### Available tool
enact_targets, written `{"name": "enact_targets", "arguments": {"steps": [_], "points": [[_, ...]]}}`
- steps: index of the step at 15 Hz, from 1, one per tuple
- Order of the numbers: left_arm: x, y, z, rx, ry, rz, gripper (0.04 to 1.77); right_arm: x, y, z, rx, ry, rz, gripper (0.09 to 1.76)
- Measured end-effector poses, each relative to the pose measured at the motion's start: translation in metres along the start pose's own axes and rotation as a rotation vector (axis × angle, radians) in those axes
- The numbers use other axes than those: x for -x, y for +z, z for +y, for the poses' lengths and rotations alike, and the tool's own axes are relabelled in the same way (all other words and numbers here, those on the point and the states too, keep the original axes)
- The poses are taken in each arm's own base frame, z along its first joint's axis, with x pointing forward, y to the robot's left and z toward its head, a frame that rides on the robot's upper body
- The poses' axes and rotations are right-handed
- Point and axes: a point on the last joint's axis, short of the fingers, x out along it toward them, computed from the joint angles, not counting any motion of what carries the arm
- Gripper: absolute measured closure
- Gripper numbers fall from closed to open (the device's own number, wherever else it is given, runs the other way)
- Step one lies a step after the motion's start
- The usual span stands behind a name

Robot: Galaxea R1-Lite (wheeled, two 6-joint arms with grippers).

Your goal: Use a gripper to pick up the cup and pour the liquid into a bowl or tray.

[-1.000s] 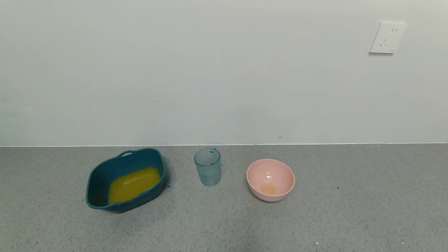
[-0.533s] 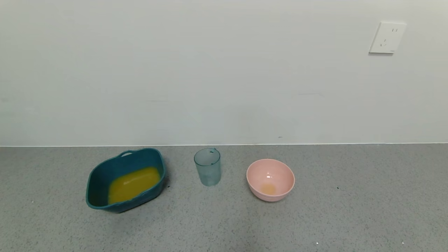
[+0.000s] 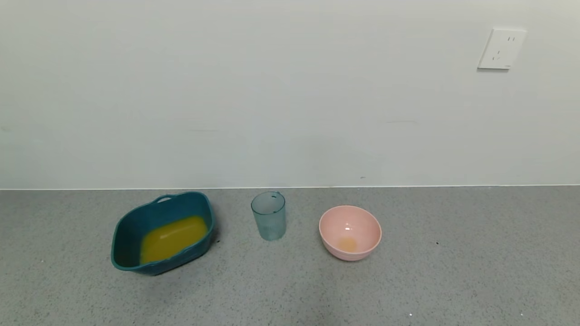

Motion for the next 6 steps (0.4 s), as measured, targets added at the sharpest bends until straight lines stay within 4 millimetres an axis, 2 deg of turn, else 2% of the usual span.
{"name": "enact_targets", "arguments": {"steps": [6], "points": [[-0.0001, -0.0003, 0.0, -0.005, 0.001, 0.001, 0.09, 0.0, 0.0, 0.0, 0.0, 0.0, 0.0, 0.14]]}}
